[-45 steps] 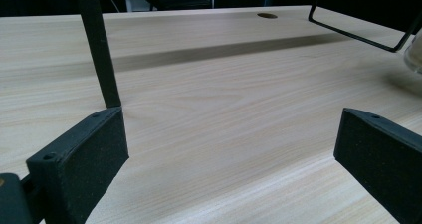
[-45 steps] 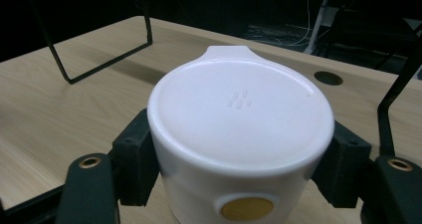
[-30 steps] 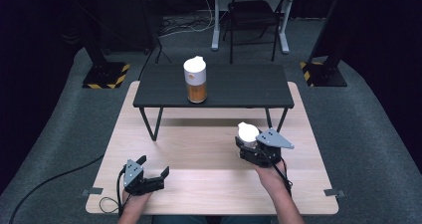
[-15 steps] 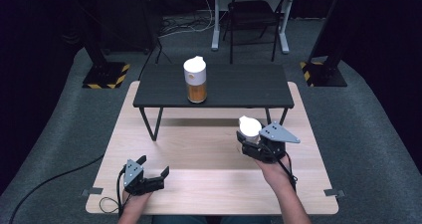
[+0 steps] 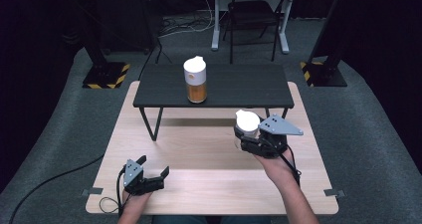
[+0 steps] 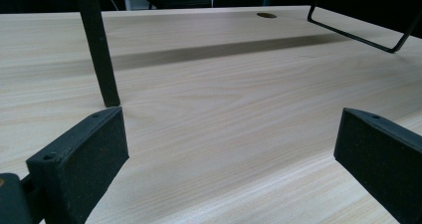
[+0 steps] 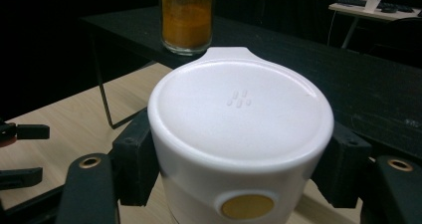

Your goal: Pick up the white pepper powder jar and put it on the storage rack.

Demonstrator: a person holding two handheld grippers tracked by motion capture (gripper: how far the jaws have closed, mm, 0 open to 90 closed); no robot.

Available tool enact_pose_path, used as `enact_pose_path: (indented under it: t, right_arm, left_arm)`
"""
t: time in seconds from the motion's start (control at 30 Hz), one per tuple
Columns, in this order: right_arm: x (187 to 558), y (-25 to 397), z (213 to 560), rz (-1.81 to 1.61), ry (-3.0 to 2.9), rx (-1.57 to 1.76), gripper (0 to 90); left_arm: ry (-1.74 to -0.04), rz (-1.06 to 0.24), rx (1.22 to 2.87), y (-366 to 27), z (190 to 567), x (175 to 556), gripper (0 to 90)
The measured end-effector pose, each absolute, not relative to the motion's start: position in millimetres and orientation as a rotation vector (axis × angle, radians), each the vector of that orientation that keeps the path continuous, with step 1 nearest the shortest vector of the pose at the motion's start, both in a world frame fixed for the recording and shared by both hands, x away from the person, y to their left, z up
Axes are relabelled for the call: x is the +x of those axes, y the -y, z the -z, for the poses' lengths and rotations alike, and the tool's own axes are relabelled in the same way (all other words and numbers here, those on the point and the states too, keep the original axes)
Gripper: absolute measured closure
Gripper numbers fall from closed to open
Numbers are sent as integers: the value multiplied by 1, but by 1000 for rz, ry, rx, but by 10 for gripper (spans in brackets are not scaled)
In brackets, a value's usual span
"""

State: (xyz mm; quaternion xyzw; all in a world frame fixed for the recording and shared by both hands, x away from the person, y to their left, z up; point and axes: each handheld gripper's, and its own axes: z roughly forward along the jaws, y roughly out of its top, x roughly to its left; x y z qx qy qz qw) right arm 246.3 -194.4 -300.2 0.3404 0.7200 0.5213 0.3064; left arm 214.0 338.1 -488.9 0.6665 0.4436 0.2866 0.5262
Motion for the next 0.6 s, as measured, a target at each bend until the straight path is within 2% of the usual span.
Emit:
enact_pose_path:
  t: [0.6]
  right_arm:
    - [251, 182, 266, -1386, -1874, 850, 304]
  left_arm:
    - [-1059, -678, 1591, -339, 489, 214, 0]
